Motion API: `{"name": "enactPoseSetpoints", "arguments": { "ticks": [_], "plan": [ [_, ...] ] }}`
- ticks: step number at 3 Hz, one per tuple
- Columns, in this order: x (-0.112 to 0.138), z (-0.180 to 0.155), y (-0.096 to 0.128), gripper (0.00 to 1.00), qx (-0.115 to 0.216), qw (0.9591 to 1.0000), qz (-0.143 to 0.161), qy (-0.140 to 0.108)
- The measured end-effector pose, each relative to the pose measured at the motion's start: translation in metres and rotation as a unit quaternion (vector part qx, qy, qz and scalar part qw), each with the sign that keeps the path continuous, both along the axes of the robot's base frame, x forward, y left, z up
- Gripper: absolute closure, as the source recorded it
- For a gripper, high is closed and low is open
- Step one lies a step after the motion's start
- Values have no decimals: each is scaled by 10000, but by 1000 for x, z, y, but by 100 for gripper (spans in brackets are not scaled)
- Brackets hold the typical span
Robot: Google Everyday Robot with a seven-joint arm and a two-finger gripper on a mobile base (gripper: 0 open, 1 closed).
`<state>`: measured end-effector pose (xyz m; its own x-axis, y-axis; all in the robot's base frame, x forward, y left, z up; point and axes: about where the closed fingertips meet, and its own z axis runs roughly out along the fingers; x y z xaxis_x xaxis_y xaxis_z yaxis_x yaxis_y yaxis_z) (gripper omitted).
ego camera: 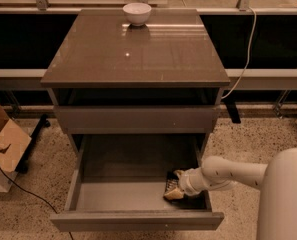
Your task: Pick rxbar chocolate from middle drawer and place on counter
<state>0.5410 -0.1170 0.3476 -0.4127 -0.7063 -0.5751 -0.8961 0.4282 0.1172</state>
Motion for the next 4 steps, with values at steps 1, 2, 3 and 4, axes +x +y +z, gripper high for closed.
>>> {"name": "enactPoseSetpoints", "arguments": {
  "ticks": [1,2,3,4],
  "plan": [
    [0,4,0,87,0,10000,0,0],
    [0,6,0,100,0,10000,0,-1],
    [0,6,0,100,1,10000,0,-1],
    [13,65,0,100,475,9982,69,-346]
  ]
}}
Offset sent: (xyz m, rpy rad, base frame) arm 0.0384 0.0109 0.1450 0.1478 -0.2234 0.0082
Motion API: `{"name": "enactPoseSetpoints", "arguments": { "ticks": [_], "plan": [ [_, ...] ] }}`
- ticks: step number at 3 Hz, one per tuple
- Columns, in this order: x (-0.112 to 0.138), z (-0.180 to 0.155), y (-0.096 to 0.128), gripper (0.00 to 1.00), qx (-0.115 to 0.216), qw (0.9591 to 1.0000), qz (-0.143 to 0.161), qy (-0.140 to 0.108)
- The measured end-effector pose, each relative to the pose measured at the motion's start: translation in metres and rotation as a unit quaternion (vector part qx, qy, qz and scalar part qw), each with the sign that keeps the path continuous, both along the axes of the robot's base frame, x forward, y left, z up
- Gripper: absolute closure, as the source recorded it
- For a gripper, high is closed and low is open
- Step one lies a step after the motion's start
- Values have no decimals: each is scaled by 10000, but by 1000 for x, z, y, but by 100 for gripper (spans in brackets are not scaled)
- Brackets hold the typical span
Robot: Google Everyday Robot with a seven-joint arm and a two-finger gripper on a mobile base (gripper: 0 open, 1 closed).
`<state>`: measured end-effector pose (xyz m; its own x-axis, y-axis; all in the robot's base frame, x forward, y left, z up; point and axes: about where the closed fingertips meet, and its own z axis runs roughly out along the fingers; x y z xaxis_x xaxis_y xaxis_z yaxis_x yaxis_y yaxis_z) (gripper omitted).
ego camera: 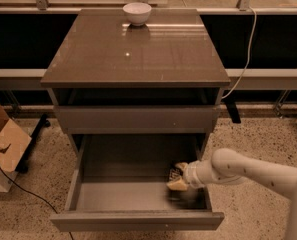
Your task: Pick rxbar chocolate from middle drawer and place on counter
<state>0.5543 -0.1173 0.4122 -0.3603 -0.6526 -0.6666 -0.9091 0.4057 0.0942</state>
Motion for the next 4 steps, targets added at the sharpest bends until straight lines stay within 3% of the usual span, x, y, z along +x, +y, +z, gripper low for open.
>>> {"name": "enactPoseSetpoints", "arguments": {
  "ticks": [1,2,3,4],
  "plan": [
    [17,127,-2,100,687,9939,255,-827],
    [26,229,1,100,1017,9817,617,-1484],
    [32,300,3,100,1353,9701,1024,-1735],
    [38,364,5,100,1391,9593,1460,-1976]
  ]
}}
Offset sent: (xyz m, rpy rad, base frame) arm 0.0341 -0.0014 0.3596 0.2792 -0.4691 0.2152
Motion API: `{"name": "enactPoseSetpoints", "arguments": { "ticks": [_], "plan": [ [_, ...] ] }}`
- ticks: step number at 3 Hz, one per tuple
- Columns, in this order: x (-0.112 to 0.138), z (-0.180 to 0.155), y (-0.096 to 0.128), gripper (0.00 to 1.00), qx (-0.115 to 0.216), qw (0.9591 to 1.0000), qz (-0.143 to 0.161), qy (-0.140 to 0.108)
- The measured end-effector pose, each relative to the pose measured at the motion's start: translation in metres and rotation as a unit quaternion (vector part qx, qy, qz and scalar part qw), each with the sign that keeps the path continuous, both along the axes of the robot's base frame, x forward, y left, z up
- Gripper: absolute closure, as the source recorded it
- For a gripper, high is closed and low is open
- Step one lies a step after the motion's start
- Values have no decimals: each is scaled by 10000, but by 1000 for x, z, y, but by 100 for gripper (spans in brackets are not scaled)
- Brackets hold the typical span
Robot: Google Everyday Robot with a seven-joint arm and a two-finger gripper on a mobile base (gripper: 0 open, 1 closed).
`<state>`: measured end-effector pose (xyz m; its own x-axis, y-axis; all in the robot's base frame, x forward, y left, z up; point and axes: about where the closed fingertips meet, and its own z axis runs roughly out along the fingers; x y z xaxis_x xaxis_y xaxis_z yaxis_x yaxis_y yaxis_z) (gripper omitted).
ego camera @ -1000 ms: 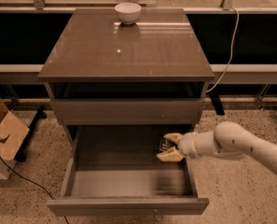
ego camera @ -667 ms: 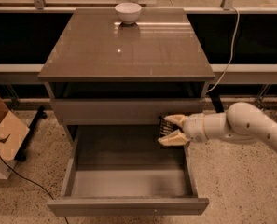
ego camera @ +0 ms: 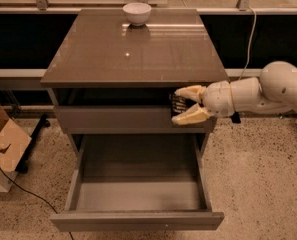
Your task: Pick rxbar chocolate from middle drawer and place on counter
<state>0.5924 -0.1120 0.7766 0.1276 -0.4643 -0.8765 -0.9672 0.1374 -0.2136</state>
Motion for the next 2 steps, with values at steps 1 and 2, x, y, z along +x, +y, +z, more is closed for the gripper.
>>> {"name": "enactPoseSetpoints", "arguments": {
  "ticks": [1,2],
  "plan": [
    [18,79,6,100,-269,9978,261,-552],
    [27,107,6,100,-275,9961,280,-789]
  ]
}}
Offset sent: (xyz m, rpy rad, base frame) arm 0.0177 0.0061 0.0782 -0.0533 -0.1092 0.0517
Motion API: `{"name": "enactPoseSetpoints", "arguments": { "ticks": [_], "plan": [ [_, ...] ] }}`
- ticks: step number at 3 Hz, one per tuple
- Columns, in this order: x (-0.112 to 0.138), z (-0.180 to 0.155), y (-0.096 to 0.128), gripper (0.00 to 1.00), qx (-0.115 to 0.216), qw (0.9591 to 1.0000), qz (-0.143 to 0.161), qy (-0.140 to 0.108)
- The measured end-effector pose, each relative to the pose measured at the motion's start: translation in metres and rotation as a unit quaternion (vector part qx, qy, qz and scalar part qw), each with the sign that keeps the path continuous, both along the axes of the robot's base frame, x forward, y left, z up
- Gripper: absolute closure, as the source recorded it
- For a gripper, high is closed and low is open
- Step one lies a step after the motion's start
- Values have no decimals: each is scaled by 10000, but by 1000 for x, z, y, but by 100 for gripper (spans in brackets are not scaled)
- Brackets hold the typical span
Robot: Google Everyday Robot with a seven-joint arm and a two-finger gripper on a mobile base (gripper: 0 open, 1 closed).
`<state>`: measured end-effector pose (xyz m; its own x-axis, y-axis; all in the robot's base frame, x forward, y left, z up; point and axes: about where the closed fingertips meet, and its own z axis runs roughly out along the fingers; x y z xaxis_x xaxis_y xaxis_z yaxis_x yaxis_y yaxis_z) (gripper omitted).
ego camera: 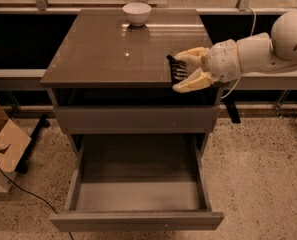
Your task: Pick rxbar chocolate from middle drawer and place on counter
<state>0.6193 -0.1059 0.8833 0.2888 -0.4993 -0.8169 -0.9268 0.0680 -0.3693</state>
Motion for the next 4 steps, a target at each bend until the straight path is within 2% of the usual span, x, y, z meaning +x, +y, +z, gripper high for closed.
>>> {"name": "enactPoseSetpoints", "arguments": {
  "ticks": [1,2,4],
  "plan": [
    [2,-11,5,100,-2,9999,-140,52],
    [28,-9,15,100,245,9983,-519,-124],
    [112,1,22,100,744,9878,-1329,-314]
  ]
}}
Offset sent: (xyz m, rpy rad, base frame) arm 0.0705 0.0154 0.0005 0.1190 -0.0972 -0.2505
